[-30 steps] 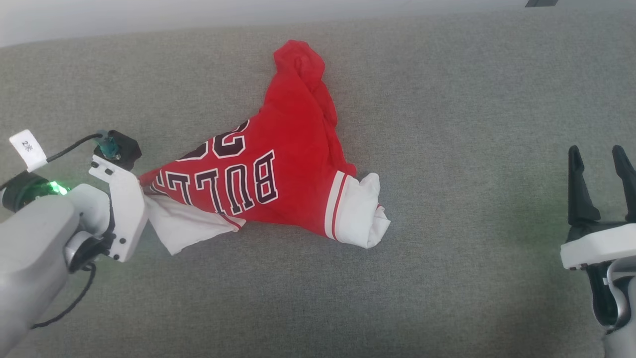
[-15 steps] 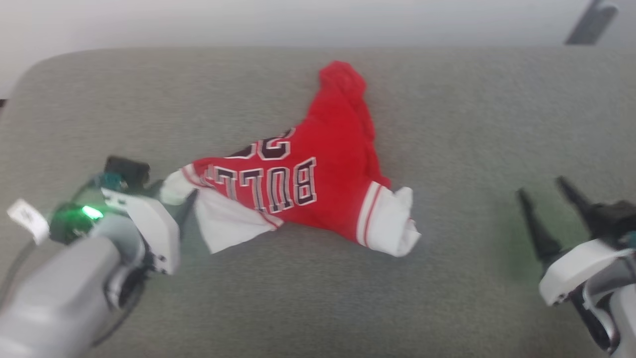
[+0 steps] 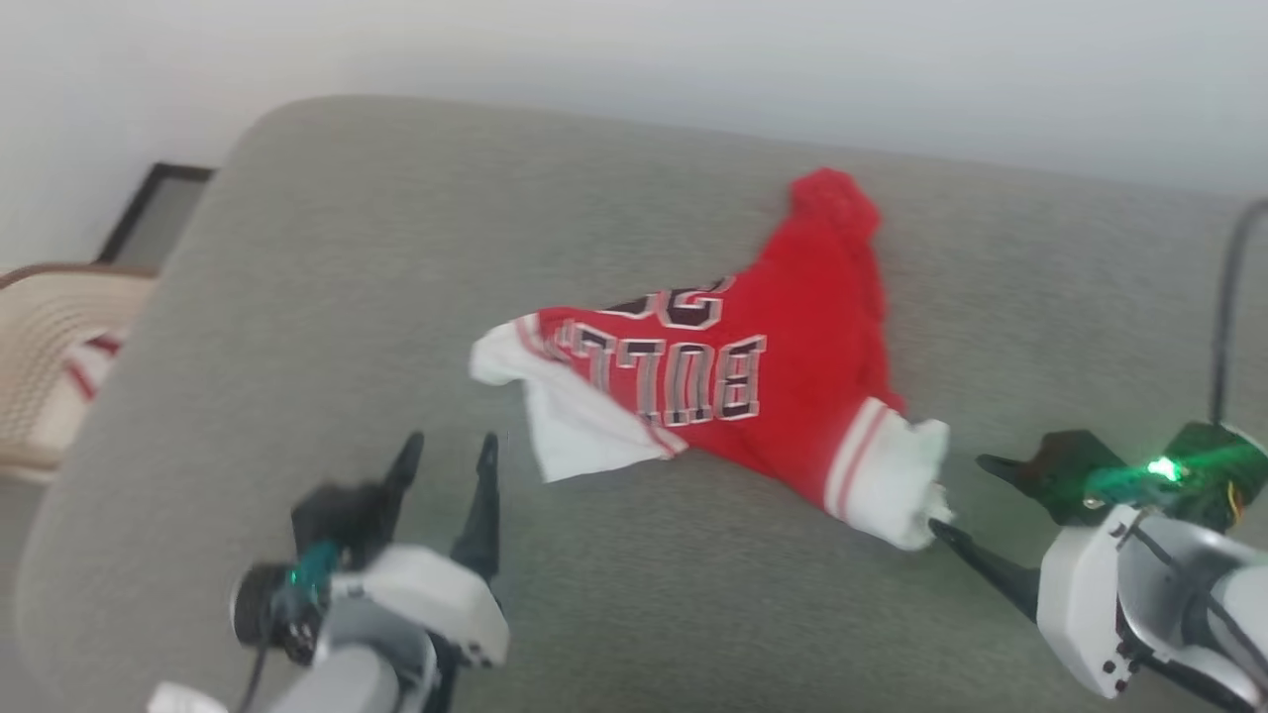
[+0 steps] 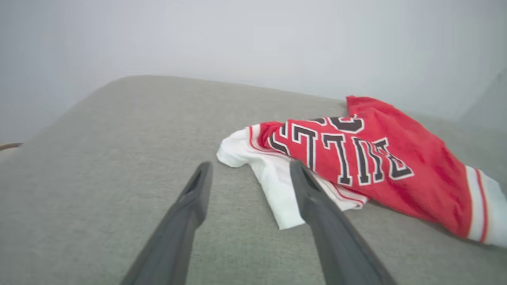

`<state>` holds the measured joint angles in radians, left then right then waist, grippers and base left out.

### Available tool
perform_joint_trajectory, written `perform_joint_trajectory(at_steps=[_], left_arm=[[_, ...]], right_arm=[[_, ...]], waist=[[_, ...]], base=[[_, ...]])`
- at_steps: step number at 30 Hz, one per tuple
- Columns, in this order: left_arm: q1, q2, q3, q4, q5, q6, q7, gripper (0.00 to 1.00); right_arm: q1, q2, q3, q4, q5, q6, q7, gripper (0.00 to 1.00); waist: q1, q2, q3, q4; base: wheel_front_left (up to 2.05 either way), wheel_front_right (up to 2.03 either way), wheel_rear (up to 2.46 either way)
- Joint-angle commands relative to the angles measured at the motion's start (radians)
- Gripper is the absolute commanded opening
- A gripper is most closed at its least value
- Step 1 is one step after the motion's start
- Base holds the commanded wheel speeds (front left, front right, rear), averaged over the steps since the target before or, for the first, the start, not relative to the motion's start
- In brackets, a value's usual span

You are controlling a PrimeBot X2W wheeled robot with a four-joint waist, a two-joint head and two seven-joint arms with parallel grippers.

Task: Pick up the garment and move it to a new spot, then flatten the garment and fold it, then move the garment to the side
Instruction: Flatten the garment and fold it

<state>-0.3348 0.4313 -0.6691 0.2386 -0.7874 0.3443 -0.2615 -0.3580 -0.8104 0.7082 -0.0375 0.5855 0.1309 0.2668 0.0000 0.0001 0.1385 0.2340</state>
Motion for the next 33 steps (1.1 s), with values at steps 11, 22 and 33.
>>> perform_joint_trajectory(at_steps=[11,22,33], left_arm=[[0.219,-0.217,0.205,-0.107,0.279,-0.105,-0.005,1.00],[0.253,-0.332,0.344,-0.080,0.382,-0.216,-0.005,1.00],[0.275,-0.368,0.445,-0.082,0.439,-0.274,-0.005,1.00]], right_arm=[[-0.311,-0.133,0.391,0.010,0.093,0.000,0.125,1.00],[-0.454,-0.109,0.559,0.141,0.120,0.000,0.047,0.00],[-0.410,-0.198,0.363,0.279,0.281,-0.001,-0.133,0.00]], waist=[[0.0000,-0.0001,0.058,0.142],[0.0000,-0.0001,0.096,0.154],[0.0000,-0.0001,0.101,0.070]], base=[[0.00,0.00,0.00],[0.00,0.00,0.00],[0.00,0.00,0.00]])
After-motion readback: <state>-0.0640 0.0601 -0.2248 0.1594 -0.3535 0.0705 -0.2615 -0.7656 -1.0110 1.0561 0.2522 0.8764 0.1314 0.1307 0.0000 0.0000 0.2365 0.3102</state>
